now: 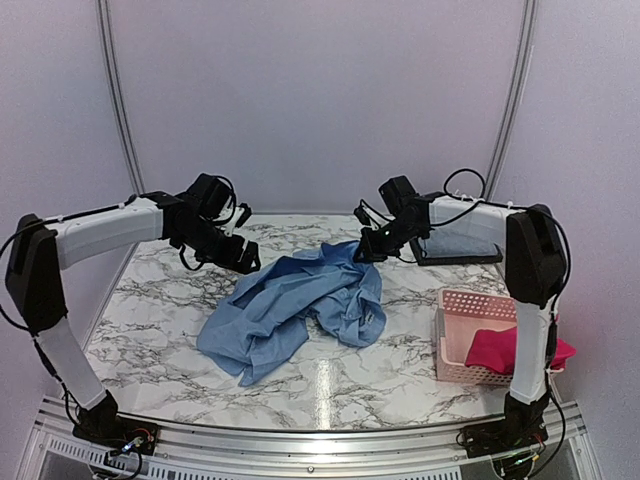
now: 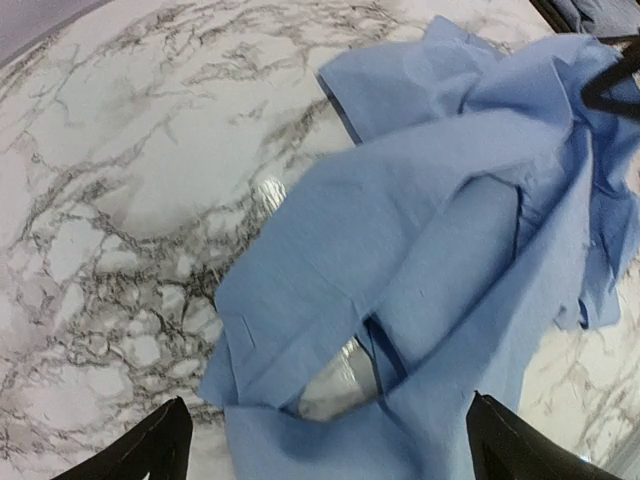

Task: Fold and stack the mixed laundry pile
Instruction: Pick up the crumpled shirt from the center of the board.

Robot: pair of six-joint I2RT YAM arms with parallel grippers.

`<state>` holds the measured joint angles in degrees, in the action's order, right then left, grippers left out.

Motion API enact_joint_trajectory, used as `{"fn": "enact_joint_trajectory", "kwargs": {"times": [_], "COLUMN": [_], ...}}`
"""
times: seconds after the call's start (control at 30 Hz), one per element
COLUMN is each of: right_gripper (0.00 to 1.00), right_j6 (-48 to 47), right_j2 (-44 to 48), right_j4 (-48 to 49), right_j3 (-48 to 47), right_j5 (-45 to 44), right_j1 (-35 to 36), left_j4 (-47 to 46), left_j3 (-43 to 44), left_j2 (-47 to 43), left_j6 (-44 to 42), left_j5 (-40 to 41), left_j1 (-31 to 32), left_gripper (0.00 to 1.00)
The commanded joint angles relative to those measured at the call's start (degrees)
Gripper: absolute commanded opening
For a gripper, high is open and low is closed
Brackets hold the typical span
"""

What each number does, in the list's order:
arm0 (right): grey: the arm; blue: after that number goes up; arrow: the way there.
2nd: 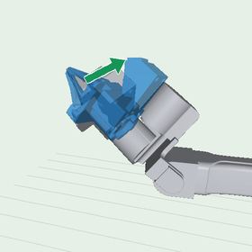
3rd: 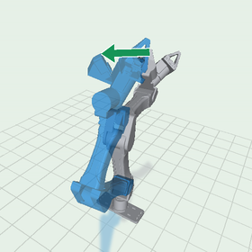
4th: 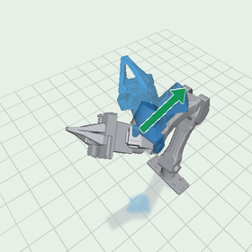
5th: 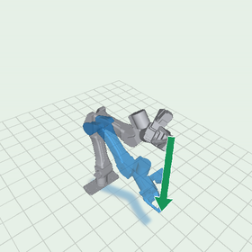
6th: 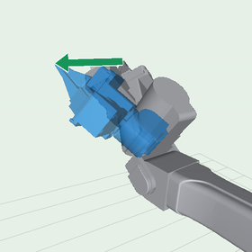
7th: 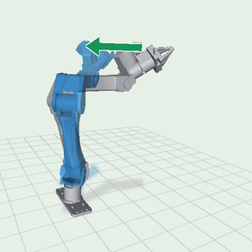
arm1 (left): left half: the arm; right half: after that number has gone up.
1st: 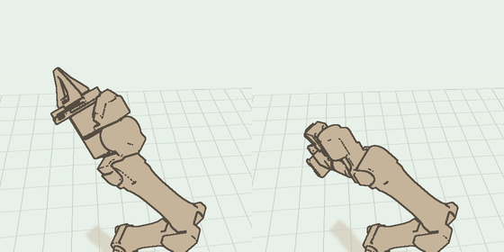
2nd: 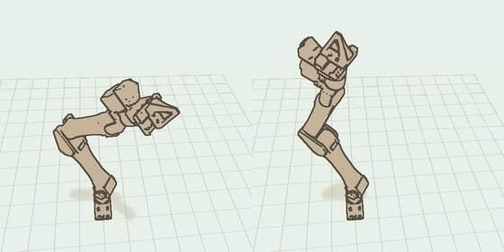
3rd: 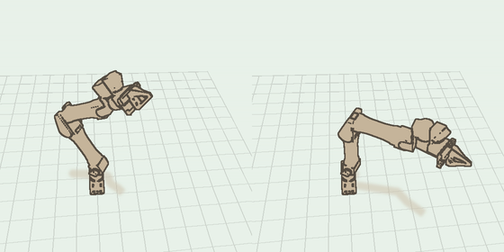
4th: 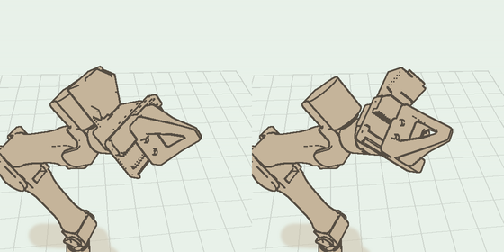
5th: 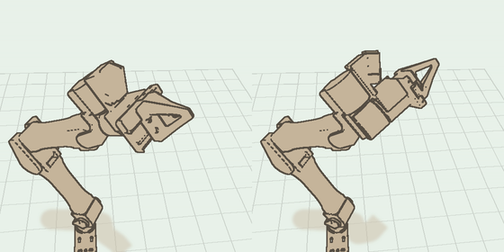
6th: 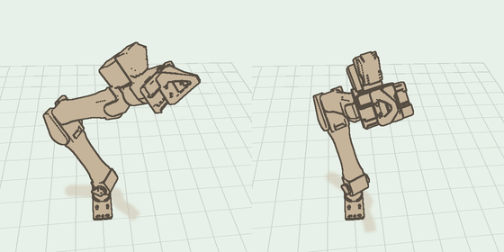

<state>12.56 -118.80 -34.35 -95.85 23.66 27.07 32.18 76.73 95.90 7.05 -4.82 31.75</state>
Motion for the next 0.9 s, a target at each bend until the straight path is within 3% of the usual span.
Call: {"fn": "enact_joint_trajectory", "kwargs": {"times": [0.0,0.2,0.3,0.37,0.5,0.57,0.77,0.87], "right_gripper": [0.0,0.0,0.0,0.0,0.0,0.0,0.0,0.0], "right_j6": [-0.7,-0.1,-0.4,-0.9,-1.7,-1.0,6.1,14.3], "right_j2": [3.4,4.5,5.1,5.7,5.6,4.0,-10.2,-9.7], "right_j4": [0.1,-0.6,-1.2,-1.8,-2.9,-2.7,-3.2,9.6], "right_j3": [-3.9,-6.3,-7.6,-8.8,-13.6,-18.1,-48.0,-49.1], "right_j5": [2.8,3.6,4.0,3.7,1.6,1.2,6.6,11.2], "right_j1": [0.4,0.3,0.3,0.3,-0.8,-1.6,-2.9,-4.3], "left_j4": [-1.7,-2.4,-2.5,-2.8,-7.3,-8.8,-7.8,-7.8], "left_j3": [4.3,4.4,3.9,4.4,5.3,7.9,25.3,35.9], "left_j2": [9.3,15.0,16.7,17.3,13.9,11.8,9.8,8.8], "left_j6": [1.3,0.2,1.1,3.0,7.1,7.5,6.9,9.7], "left_j5": [4.4,3.7,8.5,10.3,9.0,7.6,10.3,11.8], "left_j1": [0.8,1.6,1.1,-0.7,-6.6,-9.5,-16.5,-19.8], "left_gripper": [0.99,0.99,0.98,0.83,0.23,0.02,0.0,0.0]}}
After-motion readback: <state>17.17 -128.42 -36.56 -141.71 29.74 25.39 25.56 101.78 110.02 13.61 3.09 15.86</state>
